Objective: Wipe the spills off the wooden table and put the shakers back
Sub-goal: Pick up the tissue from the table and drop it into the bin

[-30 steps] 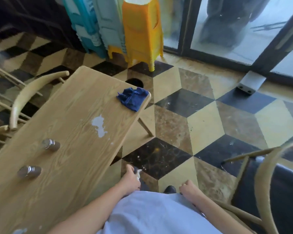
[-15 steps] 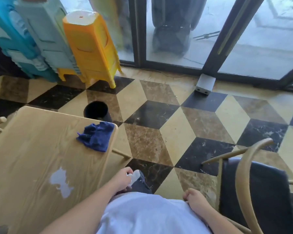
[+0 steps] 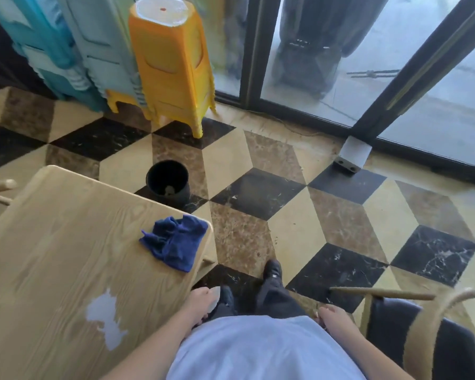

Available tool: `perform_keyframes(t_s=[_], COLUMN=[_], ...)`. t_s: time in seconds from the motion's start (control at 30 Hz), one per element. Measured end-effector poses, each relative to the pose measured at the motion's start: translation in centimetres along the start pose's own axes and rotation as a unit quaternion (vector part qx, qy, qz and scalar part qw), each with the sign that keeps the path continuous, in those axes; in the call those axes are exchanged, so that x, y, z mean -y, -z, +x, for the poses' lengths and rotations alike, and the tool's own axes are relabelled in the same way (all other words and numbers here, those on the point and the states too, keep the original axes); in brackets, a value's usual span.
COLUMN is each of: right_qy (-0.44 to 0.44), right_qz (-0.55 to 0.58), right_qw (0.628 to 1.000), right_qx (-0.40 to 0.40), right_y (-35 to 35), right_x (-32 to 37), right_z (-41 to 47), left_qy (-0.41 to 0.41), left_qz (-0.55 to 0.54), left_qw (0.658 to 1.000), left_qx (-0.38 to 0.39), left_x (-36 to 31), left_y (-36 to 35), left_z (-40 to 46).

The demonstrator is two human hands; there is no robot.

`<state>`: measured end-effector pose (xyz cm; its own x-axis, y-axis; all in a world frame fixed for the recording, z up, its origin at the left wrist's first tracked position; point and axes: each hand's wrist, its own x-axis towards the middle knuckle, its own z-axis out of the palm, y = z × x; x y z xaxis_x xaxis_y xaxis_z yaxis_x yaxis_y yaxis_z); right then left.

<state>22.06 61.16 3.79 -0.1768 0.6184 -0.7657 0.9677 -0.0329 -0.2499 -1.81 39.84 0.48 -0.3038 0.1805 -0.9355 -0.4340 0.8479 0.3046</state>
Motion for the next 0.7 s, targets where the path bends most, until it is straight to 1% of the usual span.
perform_keyframes(t_s=[0.03, 0.07, 0.13, 0.2, 0.27, 0.33, 0.4, 0.47, 0.53, 0.57, 0.6, 0.63, 0.67, 0.7], right_qy=[-0.003, 0.018, 0.035, 0.065, 0.079, 0.068, 0.066, 0.092, 0.039, 0.038, 0.087, 0.121, 0.112, 0.113], right_qz=[-0.010, -0.040, -0.102, -0.138, -0.164, -0.157, -0.176, -0.233, -0.141, -0.133, -0.215, -0.283, -0.292, -0.258], right_qw=[1.000, 0.999, 0.994, 0.988, 0.983, 0.984, 0.981, 0.965, 0.981, 0.982, 0.958, 0.936, 0.932, 0.940], right_qx=[0.011, 0.012, 0.019, 0.020, 0.038, 0.054, 0.057, 0.078, 0.126, 0.132, 0.169, 0.170, 0.185, 0.193], right_y=[0.2, 0.5, 1.3, 2.1, 2.7, 3.1, 3.8, 5.0, 6.3, 7.1, 8.2, 9.3, 10.3, 11.5], right_x=[1.0, 2.0, 4.2, 6.4, 8.4, 10.1, 11.7, 13.4, 16.1, 17.4, 18.7, 19.9, 21.4, 22.8], right_z=[0.5, 0.9, 1.8, 3.6, 5.5, 7.6, 10.1, 13.0, 15.7, 16.8, 18.0, 19.2, 20.3, 21.1], left_qy=[-0.026, -0.051, -0.063, -0.046, -0.003, 0.034, 0.035, 0.024, 0.015, 0.013, 0.013, 0.015, 0.011, 0.011], left_qz=[-0.006, -0.005, -0.018, -0.022, -0.043, -0.060, -0.061, -0.060, -0.071, -0.075, -0.075, -0.074, -0.069, -0.058], left_qw=[1.000, 0.999, 0.997, 0.998, 0.998, 0.997, 0.997, 0.997, 0.996, 0.995, 0.995, 0.994, 0.994, 0.995], left_qx=[-0.001, -0.017, -0.034, -0.028, -0.035, -0.041, -0.035, -0.036, -0.049, -0.058, -0.065, -0.073, -0.078, -0.082], left_x=[0.0, 0.2, 0.2, -0.1, -0.3, -1.3, -3.0, -5.3, -7.8, -9.0, -10.2, -11.3, -12.5, -13.7], left_y=[0.5, 1.0, 1.9, 2.3, 2.3, 1.8, 1.5, 1.7, 2.0, 2.0, 1.9, 1.6, 1.1, 0.7], left_z=[0.3, 0.7, 0.9, 1.0, 1.5, 1.7, 2.0, 2.7, 3.4, 3.7, 3.9, 4.2, 4.5, 4.7])
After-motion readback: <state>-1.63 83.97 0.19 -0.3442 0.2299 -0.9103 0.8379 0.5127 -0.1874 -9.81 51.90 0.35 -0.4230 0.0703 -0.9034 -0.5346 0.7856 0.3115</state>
